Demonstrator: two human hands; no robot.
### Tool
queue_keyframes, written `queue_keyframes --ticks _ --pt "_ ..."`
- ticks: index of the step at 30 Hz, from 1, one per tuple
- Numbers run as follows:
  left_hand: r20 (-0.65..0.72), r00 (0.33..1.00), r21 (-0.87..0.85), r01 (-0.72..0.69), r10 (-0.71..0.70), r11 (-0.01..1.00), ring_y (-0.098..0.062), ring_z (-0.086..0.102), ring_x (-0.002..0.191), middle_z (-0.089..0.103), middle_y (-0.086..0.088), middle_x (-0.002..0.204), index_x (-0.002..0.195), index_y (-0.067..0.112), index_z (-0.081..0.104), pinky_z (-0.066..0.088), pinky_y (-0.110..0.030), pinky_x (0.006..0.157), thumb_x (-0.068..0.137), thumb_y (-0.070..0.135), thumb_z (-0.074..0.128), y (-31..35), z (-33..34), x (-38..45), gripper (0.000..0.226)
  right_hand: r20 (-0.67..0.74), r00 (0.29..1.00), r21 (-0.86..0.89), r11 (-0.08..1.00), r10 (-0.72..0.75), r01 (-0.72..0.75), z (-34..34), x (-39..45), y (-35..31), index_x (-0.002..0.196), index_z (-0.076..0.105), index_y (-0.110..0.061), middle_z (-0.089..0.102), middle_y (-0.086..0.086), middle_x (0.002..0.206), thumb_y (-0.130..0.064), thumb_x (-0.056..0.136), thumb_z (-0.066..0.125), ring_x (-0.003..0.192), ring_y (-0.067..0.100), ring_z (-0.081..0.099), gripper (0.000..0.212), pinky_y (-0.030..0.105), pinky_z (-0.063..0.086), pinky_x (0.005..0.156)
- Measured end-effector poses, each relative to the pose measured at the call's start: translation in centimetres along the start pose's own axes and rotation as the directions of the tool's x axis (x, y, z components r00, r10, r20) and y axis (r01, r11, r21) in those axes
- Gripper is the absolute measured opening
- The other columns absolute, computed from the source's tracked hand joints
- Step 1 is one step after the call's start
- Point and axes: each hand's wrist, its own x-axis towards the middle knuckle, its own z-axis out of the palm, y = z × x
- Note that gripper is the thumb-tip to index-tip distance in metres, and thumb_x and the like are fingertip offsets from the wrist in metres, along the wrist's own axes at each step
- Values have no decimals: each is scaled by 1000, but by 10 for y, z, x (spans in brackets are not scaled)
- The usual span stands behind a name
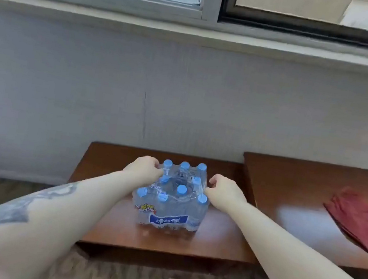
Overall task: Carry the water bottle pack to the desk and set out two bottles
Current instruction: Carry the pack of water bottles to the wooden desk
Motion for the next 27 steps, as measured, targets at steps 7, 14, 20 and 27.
queue_keyframes --ticks 7,14,20,27 --pt "-25 960 -38 279 -280 959 -36 49 118 40 -13 140 139 15 39 45 -45 94 90 38 53 -21 51 47 56 104 993 161 984 60 -77 42 79 14 135 39 -11 58 14 127 -41 93 45 110 33 57 52 37 45 84" --pt "102 950 -421 311 -296 852 -34 38 133 29 -13 151 148 28 15 36 -49 108 72 48 79 -62 69 57 101 251 940 482 811 233 -330 84 107 6 142 22 -8 50 14 134 -55 91 46 116 35 52 72 36 41 87" --pt "329 811 -618 572 -484 539 -26 59 115 60 -8 132 134 9 46 47 -38 93 65 60 78 -80 75 71 92 291 888 466 757 356 -457 90 116 22 121 50 -10 60 6 115 -79 69 52 106 30 59 86 45 46 97" --pt "423 765 -717 611 -486 336 -26 70 90 71 -10 107 119 5 58 55 -36 70 68 46 83 -80 68 82 70 385 842 455 716 378 -529 86 129 27 103 51 -12 61 3 97 -77 60 64 87 22 58 80 35 45 79"
